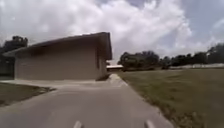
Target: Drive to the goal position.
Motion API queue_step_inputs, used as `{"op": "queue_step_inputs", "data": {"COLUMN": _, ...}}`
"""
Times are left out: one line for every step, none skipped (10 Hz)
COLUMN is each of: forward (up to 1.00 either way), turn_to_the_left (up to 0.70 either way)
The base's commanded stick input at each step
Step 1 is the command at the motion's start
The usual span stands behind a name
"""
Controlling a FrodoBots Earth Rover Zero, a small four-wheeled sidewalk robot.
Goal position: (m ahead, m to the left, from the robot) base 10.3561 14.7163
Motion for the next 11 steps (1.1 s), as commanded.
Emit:
{"op": "queue_step_inputs", "data": {"forward": 0.85, "turn_to_the_left": 0.0}}
{"op": "queue_step_inputs", "data": {"forward": 0.85, "turn_to_the_left": 0.0}}
{"op": "queue_step_inputs", "data": {"forward": 0.85, "turn_to_the_left": 0.0}}
{"op": "queue_step_inputs", "data": {"forward": 0.85, "turn_to_the_left": 0.0}}
{"op": "queue_step_inputs", "data": {"forward": 0.85, "turn_to_the_left": 0.0}}
{"op": "queue_step_inputs", "data": {"forward": 0.85, "turn_to_the_left": 0.0}}
{"op": "queue_step_inputs", "data": {"forward": 0.85, "turn_to_the_left": 0.0}}
{"op": "queue_step_inputs", "data": {"forward": 0.85, "turn_to_the_left": 0.0}}
{"op": "queue_step_inputs", "data": {"forward": 0.85, "turn_to_the_left": 0.0}}
{"op": "queue_step_inputs", "data": {"forward": 0.85, "turn_to_the_left": 0.0}}
{"op": "queue_step_inputs", "data": {"forward": 0.85, "turn_to_the_left": 0.0}}
